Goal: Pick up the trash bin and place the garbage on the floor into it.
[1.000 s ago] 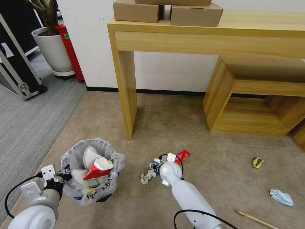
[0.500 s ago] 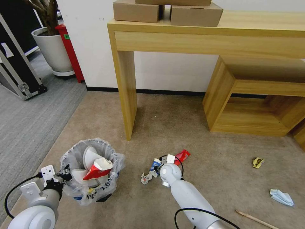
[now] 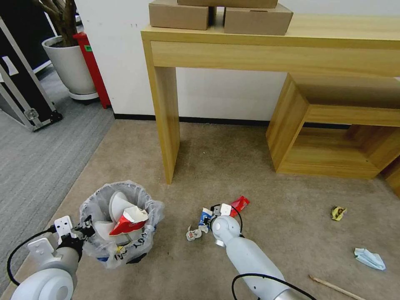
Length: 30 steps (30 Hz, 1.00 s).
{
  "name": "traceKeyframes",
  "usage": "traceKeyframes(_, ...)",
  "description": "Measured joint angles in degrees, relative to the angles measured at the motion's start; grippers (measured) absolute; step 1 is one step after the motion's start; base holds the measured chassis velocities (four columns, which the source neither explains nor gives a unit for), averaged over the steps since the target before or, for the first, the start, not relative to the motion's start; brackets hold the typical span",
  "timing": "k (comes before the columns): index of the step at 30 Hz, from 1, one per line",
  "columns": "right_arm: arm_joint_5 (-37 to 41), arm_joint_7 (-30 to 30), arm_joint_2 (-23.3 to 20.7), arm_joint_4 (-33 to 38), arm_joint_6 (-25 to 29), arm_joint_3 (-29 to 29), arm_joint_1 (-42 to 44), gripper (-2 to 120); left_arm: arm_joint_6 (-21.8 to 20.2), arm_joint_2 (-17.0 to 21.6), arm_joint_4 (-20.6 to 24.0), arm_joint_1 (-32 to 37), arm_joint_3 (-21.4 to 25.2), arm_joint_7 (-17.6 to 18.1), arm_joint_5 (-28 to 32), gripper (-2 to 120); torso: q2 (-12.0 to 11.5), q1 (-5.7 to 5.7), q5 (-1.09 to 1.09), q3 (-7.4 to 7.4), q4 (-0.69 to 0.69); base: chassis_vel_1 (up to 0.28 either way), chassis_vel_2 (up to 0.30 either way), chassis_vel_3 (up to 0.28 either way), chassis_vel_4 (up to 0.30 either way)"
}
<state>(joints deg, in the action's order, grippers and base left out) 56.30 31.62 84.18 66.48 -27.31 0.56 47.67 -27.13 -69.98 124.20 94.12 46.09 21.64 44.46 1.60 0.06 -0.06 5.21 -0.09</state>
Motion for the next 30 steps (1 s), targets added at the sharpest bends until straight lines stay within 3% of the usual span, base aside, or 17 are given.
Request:
traceKeyframes(6,0.6,-3.5,-4.1,9.2,1.2,-1.1,2.9,0,0.0,0.3,-0.5,-0.4,0.0,0.0,0.0,1,0.0,0.00,0.01,0.00,-0.02,0.000,0.000,0.000,0.000)
traceKeyframes(7,1.5,-7.4,-6.8,15.0,3.6,-2.1,4.0,0,0.0,0.4,-0.6,-0.5,0.0,0.0,0.1,1,0.0,0.00,-0.01,0.00,-0.01,0.000,0.000,0.000,0.000)
traceKeyframes(10,2.1,-11.5,-9.2,19.6,5.5,-3.1,4.6,0,0.0,0.5,-0.6,-0.6,0.0,0.0,0.1,1,0.0,0.00,0.00,0.00,-0.01,0.000,0.000,0.000,0.000)
traceKeyframes(12,2.8,-17.6,-13.5,26.8,9.7,-4.1,4.8,0,0.0,0.5,-0.6,-0.7,-0.2,0.0,0.2,1,0.0,0.00,0.01,0.00,-0.01,0.000,0.000,0.000,0.000)
traceKeyframes(14,3.0,-19.4,-15.0,28.5,11.1,-4.1,4.8,0,0.0,0.5,-0.6,-0.8,-0.2,0.0,0.2,1,0.0,0.00,0.01,0.00,-0.01,0.000,0.000,0.000,0.000)
traceKeyframes(16,3.4,-26.0,-21.7,34.1,16.4,-3.3,4.0,0,0.0,0.5,-0.6,-0.9,-0.4,0.0,0.1,1,0.0,0.00,-0.01,0.00,-0.01,0.000,0.000,0.000,0.000)
traceKeyframes(18,3.5,-27.6,-23.2,35.1,17.7,-2.7,3.7,0,0.0,0.5,-0.6,-1.0,-0.5,0.0,0.1,1,0.0,0.00,-0.02,-0.01,-0.02,0.000,0.000,0.000,0.000)
traceKeyframes(19,3.8,-31.8,-26.5,37.3,20.7,-0.8,2.6,0,-0.1,0.5,-0.6,-1.0,-0.5,0.0,0.2,1,0.0,0.00,0.00,0.00,-0.03,0.000,0.000,0.000,0.000)
traceKeyframes(22,4.0,-36.5,-29.4,39.4,23.6,2.2,0.7,0,-0.2,0.5,-0.5,-1.1,-0.5,0.0,0.2,1,0.0,0.00,0.01,0.00,-0.03,0.000,0.000,0.000,0.000)
traceKeyframes(24,4.5,-42.3,-32.9,41.7,26.9,8.7,-4.6,0,-0.6,0.5,0.1,-1.2,-0.6,0.1,0.6,1,0.0,0.00,0.00,-0.01,0.00,0.000,0.000,0.000,0.000)
traceKeyframes(26,4.6,-42.8,-33.3,42.0,27.2,9.9,-5.7,0,-0.7,0.5,0.2,-1.2,-0.6,0.2,0.7,1,0.0,0.00,0.00,0.00,0.01,0.000,0.000,0.000,0.000)
traceKeyframes(28,5.7,-43.8,-34.5,43.5,27.6,16.7,-11.5,0,-1.0,0.4,0.9,-1.1,-0.6,0.3,0.9,1,0.0,0.00,0.00,0.00,0.00,0.000,0.000,0.000,0.000)
traceKeyframes(30,6.5,-43.6,-34.6,44.1,27.3,19.6,-14.1,0,-1.1,0.4,1.3,-1.0,-0.5,0.4,1.0,1,0.0,0.00,-0.01,0.00,0.00,0.000,0.000,0.000,0.000)
